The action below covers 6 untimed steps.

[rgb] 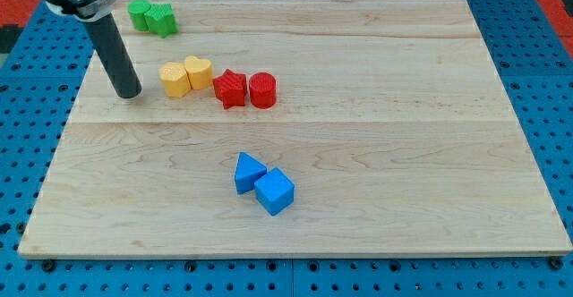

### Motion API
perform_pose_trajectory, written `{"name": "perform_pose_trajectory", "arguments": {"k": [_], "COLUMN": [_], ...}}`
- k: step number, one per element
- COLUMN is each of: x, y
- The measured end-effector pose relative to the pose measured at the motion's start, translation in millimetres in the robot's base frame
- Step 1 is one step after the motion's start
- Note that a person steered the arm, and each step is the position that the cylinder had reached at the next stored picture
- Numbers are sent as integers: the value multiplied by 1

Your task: Move the yellow blocks diagonally to the red blocks

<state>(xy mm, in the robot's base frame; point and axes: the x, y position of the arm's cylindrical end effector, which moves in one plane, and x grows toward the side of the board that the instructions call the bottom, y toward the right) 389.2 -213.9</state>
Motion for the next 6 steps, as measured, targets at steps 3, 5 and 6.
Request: {"name": "perform_pose_trajectory", "arguments": {"k": [3,5,6], "x": [-42,-86,-130], "y": [98,199,193]}}
